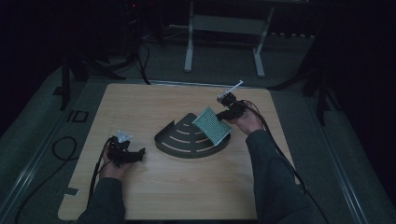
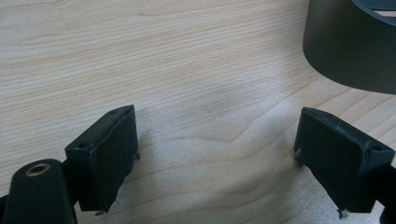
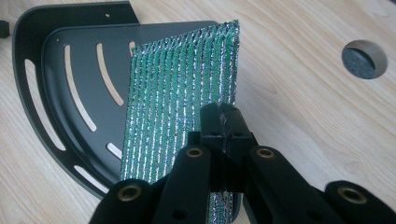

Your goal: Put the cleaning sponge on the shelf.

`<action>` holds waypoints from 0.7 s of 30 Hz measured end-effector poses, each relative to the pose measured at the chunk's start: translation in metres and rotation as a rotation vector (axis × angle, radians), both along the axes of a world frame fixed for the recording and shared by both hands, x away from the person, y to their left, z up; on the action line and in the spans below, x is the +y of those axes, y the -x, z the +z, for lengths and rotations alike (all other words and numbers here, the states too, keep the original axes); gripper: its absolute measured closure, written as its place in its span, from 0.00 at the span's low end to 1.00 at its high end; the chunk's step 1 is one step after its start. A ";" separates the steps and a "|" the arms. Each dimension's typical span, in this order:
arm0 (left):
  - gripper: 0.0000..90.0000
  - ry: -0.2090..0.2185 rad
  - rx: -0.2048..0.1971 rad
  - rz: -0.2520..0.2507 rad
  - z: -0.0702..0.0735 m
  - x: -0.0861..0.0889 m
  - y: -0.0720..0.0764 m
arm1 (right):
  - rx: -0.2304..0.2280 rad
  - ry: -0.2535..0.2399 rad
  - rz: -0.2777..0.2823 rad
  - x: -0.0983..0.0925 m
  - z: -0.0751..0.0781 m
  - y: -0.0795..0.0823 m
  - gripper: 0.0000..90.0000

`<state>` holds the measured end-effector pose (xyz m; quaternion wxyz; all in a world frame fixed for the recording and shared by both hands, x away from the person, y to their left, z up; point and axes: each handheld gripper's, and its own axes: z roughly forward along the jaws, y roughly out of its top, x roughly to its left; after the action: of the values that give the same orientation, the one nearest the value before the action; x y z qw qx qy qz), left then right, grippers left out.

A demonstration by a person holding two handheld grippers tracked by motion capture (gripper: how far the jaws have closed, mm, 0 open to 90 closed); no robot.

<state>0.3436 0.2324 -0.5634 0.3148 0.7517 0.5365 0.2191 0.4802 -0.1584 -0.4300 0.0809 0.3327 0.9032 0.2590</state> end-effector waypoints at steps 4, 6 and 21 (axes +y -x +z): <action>0.15 0.000 0.000 0.000 0.000 0.000 0.000 | 0.004 0.002 0.011 0.004 -0.005 -0.003 0.99; 0.15 0.000 0.000 0.000 0.000 0.000 0.000 | 0.007 -0.002 0.009 0.007 -0.007 -0.004 1.00; 0.15 0.001 0.000 0.000 0.000 0.000 0.000 | 0.010 0.085 0.044 0.025 -0.034 -0.005 0.99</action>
<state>0.3436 0.2323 -0.5634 0.3150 0.7515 0.5366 0.2190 0.4852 -0.1334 -0.4636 0.0846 0.3103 0.9208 0.2206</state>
